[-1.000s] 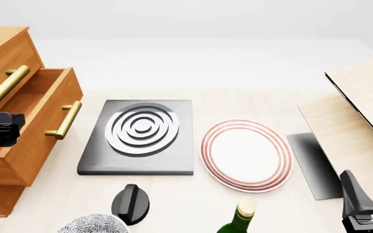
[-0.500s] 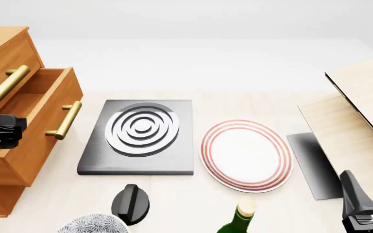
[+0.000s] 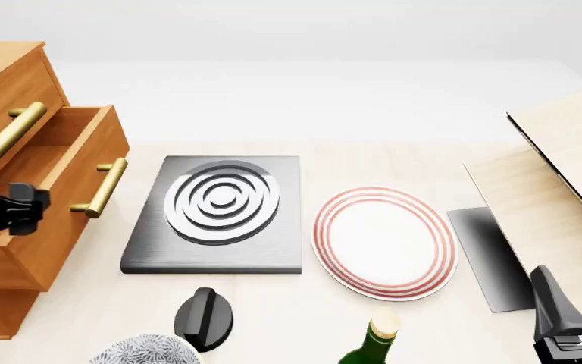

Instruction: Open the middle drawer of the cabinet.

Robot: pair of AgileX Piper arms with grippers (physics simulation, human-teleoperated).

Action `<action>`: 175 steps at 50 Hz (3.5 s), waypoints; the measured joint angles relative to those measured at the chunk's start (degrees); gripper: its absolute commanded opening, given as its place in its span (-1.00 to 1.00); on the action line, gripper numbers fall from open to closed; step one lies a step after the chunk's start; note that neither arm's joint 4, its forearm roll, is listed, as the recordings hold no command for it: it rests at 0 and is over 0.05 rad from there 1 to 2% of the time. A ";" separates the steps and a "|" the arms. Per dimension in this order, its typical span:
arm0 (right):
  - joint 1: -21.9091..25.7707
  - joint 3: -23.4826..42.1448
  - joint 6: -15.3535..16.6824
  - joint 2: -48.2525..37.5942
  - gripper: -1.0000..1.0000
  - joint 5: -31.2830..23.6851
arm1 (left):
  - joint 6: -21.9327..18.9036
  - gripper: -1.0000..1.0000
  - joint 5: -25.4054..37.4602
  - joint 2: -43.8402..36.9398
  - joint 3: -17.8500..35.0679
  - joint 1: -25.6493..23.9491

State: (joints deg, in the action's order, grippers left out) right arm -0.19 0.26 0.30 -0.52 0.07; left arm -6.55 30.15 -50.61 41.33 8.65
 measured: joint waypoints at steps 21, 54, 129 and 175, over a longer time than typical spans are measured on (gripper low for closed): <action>0.00 0.00 0.00 0.00 1.00 0.00 | 1.70 1.00 0.63 -1.41 0.04 -1.84; 0.00 0.00 0.00 0.00 1.00 0.00 | 2.58 1.00 -0.72 -5.18 0.18 -2.46; 0.00 0.00 0.00 0.00 1.00 0.00 | 4.74 1.00 -1.06 -8.03 -0.58 -7.49; 0.00 0.00 0.00 0.00 1.00 0.00 | 2.14 1.00 -1.50 -6.83 -2.27 -10.08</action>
State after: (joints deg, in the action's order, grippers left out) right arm -0.19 0.26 0.30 -0.52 0.07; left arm -4.41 28.65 -57.45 39.06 -1.42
